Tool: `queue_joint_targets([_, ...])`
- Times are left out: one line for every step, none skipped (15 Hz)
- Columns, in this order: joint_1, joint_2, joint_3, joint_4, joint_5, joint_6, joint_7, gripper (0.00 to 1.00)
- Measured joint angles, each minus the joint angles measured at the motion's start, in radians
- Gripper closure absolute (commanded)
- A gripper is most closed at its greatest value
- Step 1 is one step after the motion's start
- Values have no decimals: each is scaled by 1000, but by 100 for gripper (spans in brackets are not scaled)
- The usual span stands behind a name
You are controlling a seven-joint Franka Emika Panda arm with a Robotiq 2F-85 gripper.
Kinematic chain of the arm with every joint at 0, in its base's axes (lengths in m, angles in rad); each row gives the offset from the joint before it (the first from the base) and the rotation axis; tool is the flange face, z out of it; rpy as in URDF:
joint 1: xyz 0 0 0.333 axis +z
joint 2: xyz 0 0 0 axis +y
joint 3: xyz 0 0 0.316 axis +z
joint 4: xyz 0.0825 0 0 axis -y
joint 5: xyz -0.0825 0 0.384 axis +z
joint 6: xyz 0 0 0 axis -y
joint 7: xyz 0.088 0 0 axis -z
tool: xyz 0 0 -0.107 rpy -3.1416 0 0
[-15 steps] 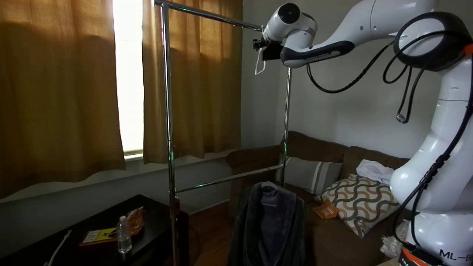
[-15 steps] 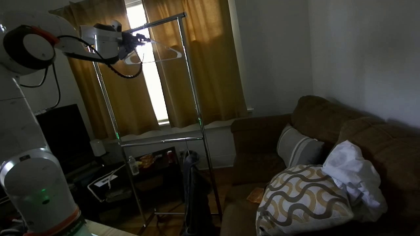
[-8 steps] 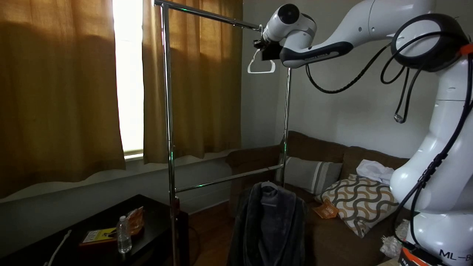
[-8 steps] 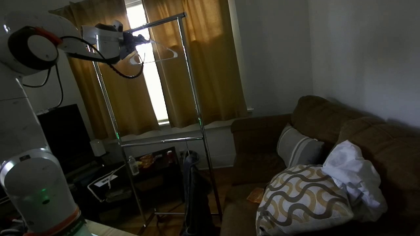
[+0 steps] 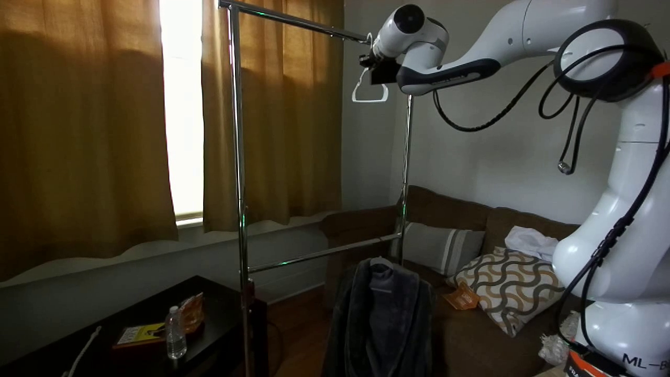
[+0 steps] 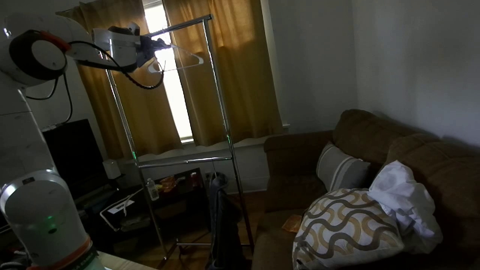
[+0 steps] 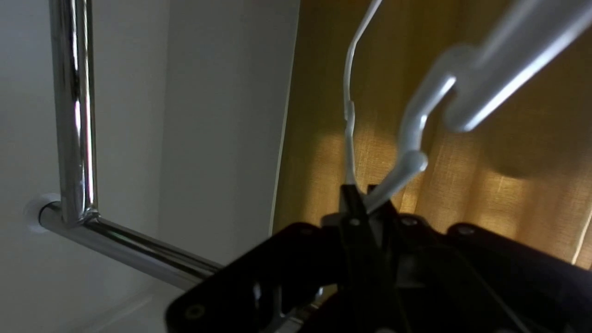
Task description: Move the white hanger to the bottom rail.
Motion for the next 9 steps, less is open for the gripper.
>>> queue_joint_targets([1, -2, 0, 3, -6, 0, 7, 98])
queue_joint_targets([2, -6, 0, 6, -10, 0, 16, 98])
queue_joint_targets([3, -13, 2, 6, -11, 0, 20, 98])
queue_joint_targets([5, -20, 3, 6, -11, 0, 22, 98])
queue_joint_targets([8, -28, 4, 5, -11, 0, 24, 98])
queue_joint_targets([9, -39, 5, 0, -9, 0, 26, 98])
queue_joint_targets([10, -53, 5, -9, -7, 0, 28, 98])
queue_joint_targets([11, -68, 5, -21, -6, 0, 30, 98])
queue_joint_targets([12, -84, 5, -35, -4, 0, 33, 98])
